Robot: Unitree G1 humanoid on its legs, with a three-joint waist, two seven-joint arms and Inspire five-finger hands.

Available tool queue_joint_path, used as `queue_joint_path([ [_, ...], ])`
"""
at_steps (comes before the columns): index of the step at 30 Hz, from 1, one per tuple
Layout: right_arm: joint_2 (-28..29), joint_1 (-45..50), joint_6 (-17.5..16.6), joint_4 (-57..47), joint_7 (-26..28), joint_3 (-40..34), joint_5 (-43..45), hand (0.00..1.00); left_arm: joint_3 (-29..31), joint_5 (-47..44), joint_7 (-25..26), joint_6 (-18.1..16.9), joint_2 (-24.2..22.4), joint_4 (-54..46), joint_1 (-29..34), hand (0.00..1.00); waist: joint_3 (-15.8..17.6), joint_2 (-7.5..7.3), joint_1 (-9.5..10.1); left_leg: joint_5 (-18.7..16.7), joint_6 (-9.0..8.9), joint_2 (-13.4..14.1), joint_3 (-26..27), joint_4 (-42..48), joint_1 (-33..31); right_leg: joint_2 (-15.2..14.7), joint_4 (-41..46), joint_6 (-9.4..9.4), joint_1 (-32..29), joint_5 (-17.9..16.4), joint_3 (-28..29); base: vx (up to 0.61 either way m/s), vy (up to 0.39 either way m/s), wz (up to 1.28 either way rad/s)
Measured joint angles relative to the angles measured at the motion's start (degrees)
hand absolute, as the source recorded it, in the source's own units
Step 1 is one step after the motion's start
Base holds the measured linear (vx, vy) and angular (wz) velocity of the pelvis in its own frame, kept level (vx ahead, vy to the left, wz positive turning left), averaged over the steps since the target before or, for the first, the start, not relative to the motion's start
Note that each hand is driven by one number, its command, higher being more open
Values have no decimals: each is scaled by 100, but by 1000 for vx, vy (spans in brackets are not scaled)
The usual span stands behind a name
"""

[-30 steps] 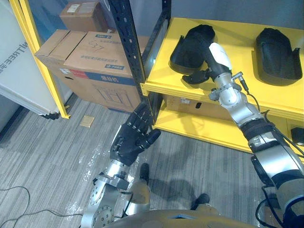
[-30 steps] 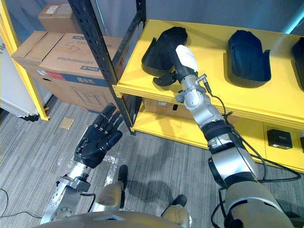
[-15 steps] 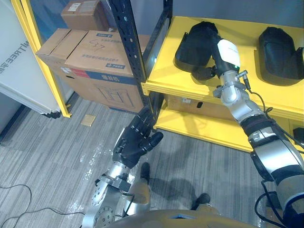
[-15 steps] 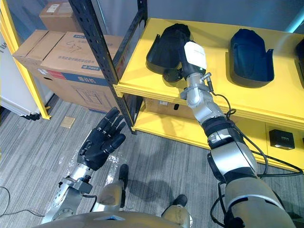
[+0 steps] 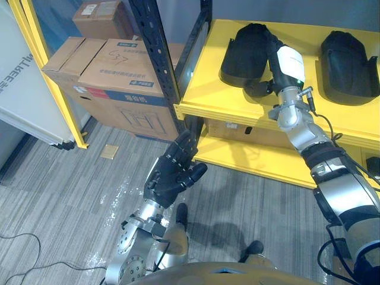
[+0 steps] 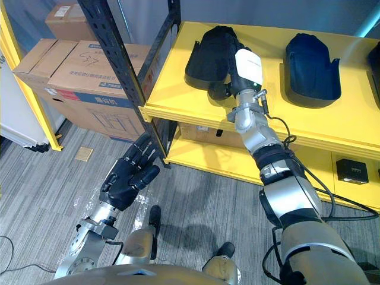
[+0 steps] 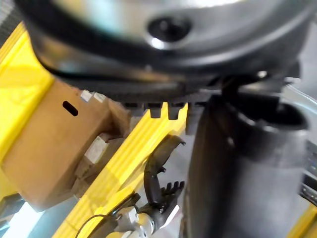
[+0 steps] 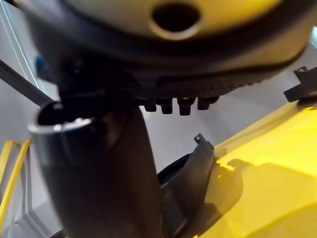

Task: Walk over and take three plastic housings, then place them on the shelf

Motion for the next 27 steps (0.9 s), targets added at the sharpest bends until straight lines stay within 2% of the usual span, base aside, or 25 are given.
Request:
queue_joint_path([
  [4,0,76,-110,-183,194,-74,51,100,7,4,11,2,3,-1,29,100,0,0,4,2,-4,-5,78,-19,86,-1,-15,5,29,7,61,3,-5,-9],
  [9,80,1269,-239,-1924,447,-761,279,100,141,22,47,-2,-33,-26,112,100,-5,-1,-108,-14,-23,-10,178,-22,208,3,-107,21,153,17,73,7,-15,-4],
  [12,422,2343,-249,-3148,527,-1360,306,100,438,97,196,-10,-107,-56,295,100,-18,-13,-232,-52,-39,-7,336,-28,331,4,-139,28,196,21,176,10,-16,-19],
  [14,636,3134,-247,-3952,544,-1860,523,100,863,272,248,-22,-231,-268,537,100,-34,-43,-346,-113,-61,9,468,-33,378,29,-244,48,203,44,271,2,-15,-23],
  [18,956,3972,-249,-4667,571,-2740,1112,100,1635,266,139,-119,-264,-649,764,100,-168,-143,-490,-178,-76,33,660,-34,399,93,-509,52,200,182,412,22,-8,-25],
  [20,1099,4322,-264,-4968,669,-3141,1281,100,2237,251,48,-162,-316,-777,769,100,-285,-206,-573,-222,-105,54,783,-32,456,124,-605,54,207,248,511,52,-2,-30],
  [24,1411,4910,-688,-5101,873,-3638,1859,100,3385,251,135,-297,-498,-742,685,100,-600,-293,-658,-276,-154,100,928,-29,559,176,-663,55,228,252,638,58,-7,-18],
  [26,1503,5051,-748,-5100,836,-3772,1813,100,3755,245,253,-370,-552,-610,666,100,-639,-292,-674,-304,-158,107,954,-30,617,186,-682,54,275,251,666,28,-8,-9],
  [27,1523,5240,-789,-5099,722,-3881,1712,100,4132,253,401,-403,-666,-391,660,100,-660,-275,-687,-350,-164,104,974,-30,678,186,-696,54,329,250,680,3,2,-5],
])
